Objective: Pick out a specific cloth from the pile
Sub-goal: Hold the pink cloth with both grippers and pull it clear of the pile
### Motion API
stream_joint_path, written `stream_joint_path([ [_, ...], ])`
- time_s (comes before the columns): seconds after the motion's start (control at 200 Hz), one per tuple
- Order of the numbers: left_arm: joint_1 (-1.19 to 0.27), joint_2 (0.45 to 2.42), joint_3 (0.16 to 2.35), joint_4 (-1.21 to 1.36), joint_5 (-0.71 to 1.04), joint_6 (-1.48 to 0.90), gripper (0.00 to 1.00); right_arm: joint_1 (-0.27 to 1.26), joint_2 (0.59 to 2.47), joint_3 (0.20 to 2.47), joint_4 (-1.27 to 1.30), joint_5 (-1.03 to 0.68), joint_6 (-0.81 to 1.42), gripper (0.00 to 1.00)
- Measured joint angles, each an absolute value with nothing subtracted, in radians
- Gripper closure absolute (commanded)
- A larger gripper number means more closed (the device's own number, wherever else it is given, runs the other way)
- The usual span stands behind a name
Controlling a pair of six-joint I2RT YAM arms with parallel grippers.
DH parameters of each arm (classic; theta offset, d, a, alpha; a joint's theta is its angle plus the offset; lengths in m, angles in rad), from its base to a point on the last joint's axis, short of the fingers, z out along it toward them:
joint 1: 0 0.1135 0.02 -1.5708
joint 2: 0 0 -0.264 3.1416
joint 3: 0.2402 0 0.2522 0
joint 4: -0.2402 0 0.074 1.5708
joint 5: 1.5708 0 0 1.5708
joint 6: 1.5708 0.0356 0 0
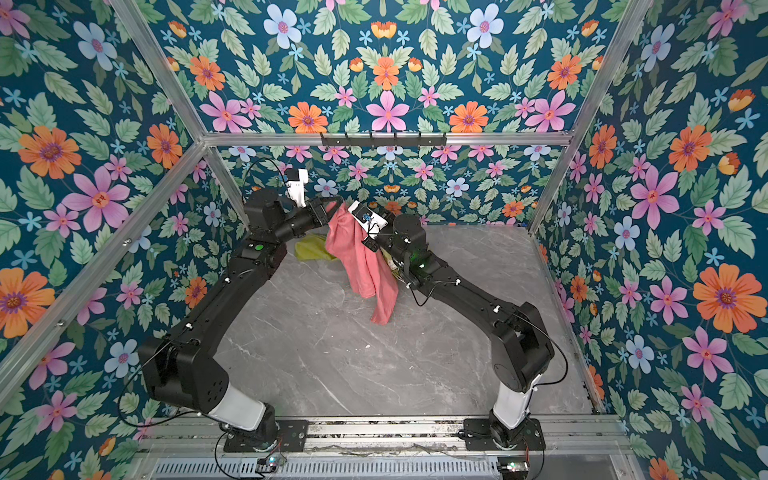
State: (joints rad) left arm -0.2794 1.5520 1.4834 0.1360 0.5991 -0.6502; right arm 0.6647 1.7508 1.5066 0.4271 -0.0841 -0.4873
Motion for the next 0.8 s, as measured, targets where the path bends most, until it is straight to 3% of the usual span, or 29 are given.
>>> stream_joint_path([
  [0.23,-0.279,1.552,1.483,0.143,0.6,-0.651,1.0,0.665,1.724,1.547,0.297,-0.045,-0.45,1.0],
  [0.8,-0.283,1.526,1.504,0.183,0.606,-0.67,1.0,0.665,1.709,1.634,0.25,-0.055,-0.422,1.0],
])
